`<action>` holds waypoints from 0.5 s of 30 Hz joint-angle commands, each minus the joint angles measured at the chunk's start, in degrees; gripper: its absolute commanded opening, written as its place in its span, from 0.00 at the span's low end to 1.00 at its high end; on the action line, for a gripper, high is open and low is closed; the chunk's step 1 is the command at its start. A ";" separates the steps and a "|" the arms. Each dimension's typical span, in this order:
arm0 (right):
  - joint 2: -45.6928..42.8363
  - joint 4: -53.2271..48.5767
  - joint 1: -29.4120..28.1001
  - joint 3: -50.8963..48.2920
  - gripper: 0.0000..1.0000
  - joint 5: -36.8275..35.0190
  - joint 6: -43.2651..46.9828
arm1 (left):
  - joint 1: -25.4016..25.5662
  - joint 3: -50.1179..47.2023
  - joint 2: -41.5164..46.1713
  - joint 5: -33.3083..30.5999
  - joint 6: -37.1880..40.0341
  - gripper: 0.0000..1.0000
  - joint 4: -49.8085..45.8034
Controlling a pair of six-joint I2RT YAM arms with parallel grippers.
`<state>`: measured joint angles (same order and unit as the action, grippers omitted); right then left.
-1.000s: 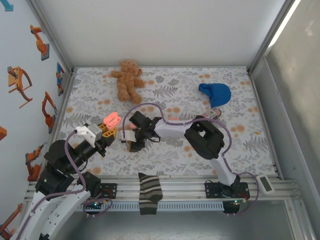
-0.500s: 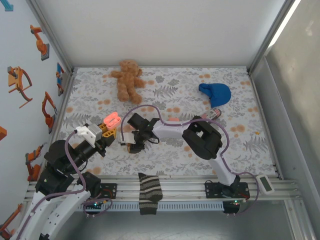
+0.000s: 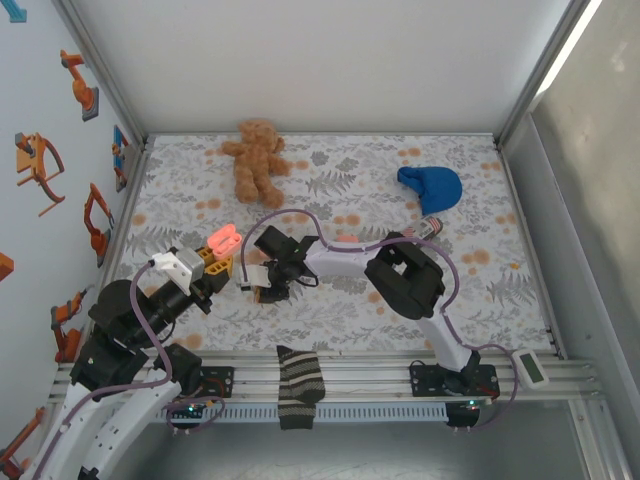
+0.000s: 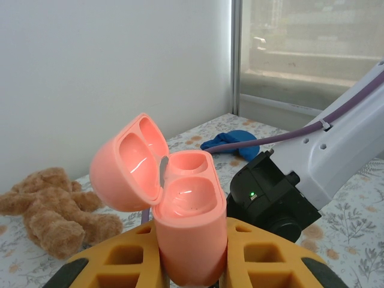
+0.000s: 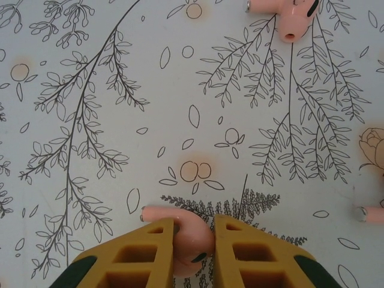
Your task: Insert the wireless bluetooth earbuds into the charging case
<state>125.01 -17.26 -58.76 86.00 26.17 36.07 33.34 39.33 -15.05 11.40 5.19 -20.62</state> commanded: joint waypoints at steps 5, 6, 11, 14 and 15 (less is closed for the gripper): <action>-2.90 -1.66 -0.23 -0.10 0.14 -1.71 0.61 | 0.12 0.57 0.55 0.29 0.88 0.20 0.85; -3.31 -1.48 -0.29 -0.32 0.14 -1.74 0.49 | 0.10 0.56 0.50 0.21 0.87 0.20 0.98; -6.07 -0.26 -0.21 -2.19 0.13 -2.91 -0.46 | 0.11 0.57 0.58 0.20 1.07 0.20 1.40; -8.74 0.96 0.09 -4.21 0.13 -4.03 -1.43 | 0.10 0.50 0.56 0.45 1.10 0.20 1.77; -9.70 1.37 0.14 -5.02 0.13 -4.55 -1.66 | 0.14 0.42 0.55 0.62 0.97 0.20 1.92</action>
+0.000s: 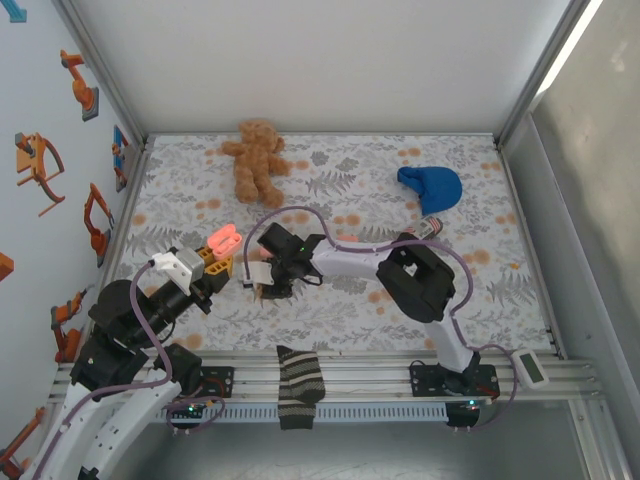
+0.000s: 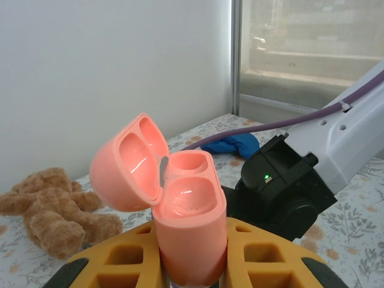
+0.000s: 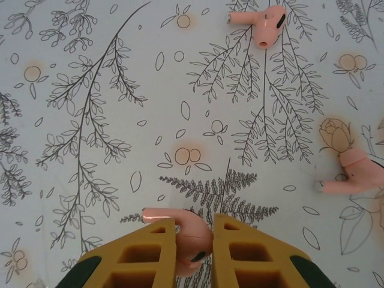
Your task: Insert the wireless bluetooth earbuds into the charging case
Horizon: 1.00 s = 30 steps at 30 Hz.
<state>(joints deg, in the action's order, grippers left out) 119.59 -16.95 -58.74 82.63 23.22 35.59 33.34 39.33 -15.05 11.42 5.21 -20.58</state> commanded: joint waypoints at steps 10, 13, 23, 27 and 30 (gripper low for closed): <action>-19.32 5.32 0.99 -11.57 0.13 -12.45 -2.72 | 0.09 -0.48 -2.14 2.16 0.09 0.20 5.41; -24.43 5.71 1.17 -13.94 0.13 -16.03 -2.52 | 0.10 -0.76 -3.24 2.74 -0.29 0.20 6.61; -40.45 6.17 1.57 -18.47 0.13 -24.64 -0.19 | 0.14 -3.49 -7.33 6.38 -4.20 0.20 13.05; -45.03 6.15 1.53 -18.52 0.13 -26.14 1.02 | 0.12 -4.40 -9.50 8.20 -5.87 0.20 15.60; -47.62 6.24 1.52 -18.22 0.13 -26.30 2.12 | 0.10 -5.42 -11.33 9.61 -7.35 0.20 18.22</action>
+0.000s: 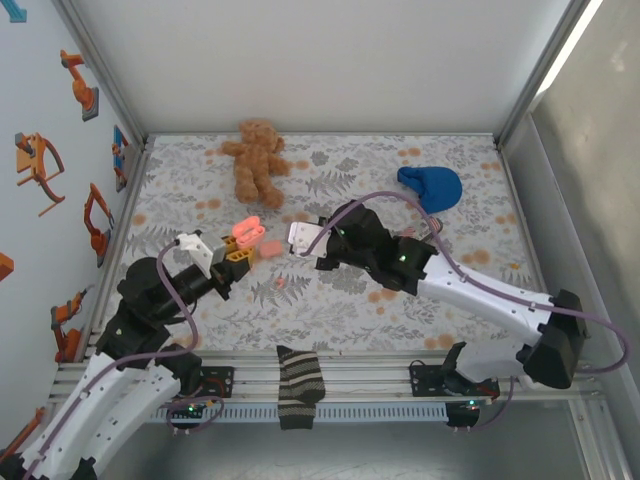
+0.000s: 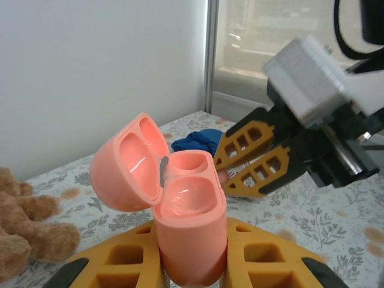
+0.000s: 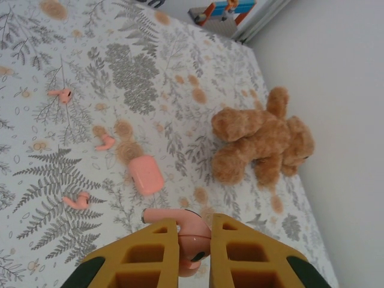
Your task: Insert the wireless bluetooth earbuds into the charging case
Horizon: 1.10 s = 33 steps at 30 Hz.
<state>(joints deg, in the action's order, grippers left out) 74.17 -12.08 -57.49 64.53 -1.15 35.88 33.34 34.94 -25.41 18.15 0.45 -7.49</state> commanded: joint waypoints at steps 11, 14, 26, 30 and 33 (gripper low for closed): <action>-5.96 0.10 -0.33 5.49 0.13 0.53 6.01 | 0.11 -3.17 -10.34 11.33 -7.56 0.20 18.75; -6.44 0.66 -1.03 6.29 0.13 0.97 7.59 | 0.14 -2.86 -12.67 12.71 -8.05 0.20 20.60; -4.95 0.66 -3.86 9.09 0.13 1.41 12.65 | 0.49 -1.45 -16.91 17.68 -8.10 0.19 23.65; -4.02 0.16 -4.57 10.23 0.13 2.02 13.40 | 0.56 -1.47 -17.02 18.63 -7.42 0.19 23.46; -3.11 -0.35 -5.08 10.85 0.13 2.29 14.09 | 0.54 -1.37 -17.01 19.03 -6.83 0.19 22.96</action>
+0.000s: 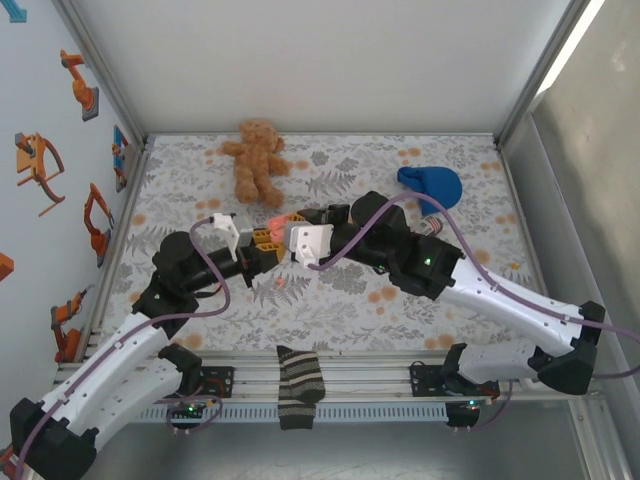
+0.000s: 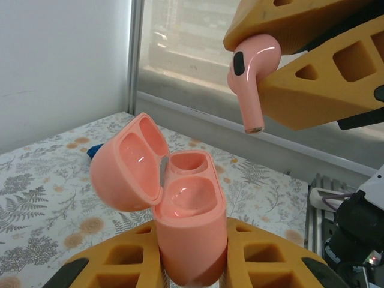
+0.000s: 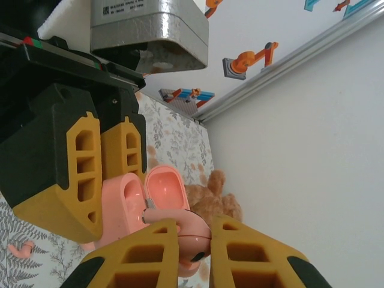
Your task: Insert the wireless bluetooth earbuds into the charging case
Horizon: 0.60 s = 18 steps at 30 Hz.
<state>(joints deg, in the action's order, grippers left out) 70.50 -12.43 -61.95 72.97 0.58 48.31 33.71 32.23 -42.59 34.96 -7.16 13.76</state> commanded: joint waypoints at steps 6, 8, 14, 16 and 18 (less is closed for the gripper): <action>2.02 -1.28 -1.30 3.38 0.13 0.23 2.48 | 0.29 1.74 0.56 2.49 2.21 0.19 0.10; 2.52 -2.07 -1.50 3.91 0.13 -0.05 2.44 | 0.25 1.87 0.88 2.51 2.49 0.19 -0.31; 3.76 -3.20 -1.81 4.72 0.13 -0.58 2.84 | 0.23 1.95 1.29 2.45 2.98 0.19 -1.10; 4.10 -3.55 -1.85 4.97 0.13 -0.75 2.92 | 0.22 1.96 1.43 2.44 2.97 0.19 -1.30; 4.37 -3.61 -1.87 5.07 0.14 -0.84 2.92 | 0.29 1.86 1.53 2.41 2.98 0.19 -1.38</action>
<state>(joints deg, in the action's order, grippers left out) 74.63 -15.66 -63.48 75.75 0.38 50.65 33.74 32.25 -41.91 36.03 -5.43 12.01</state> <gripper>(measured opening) 0.139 0.220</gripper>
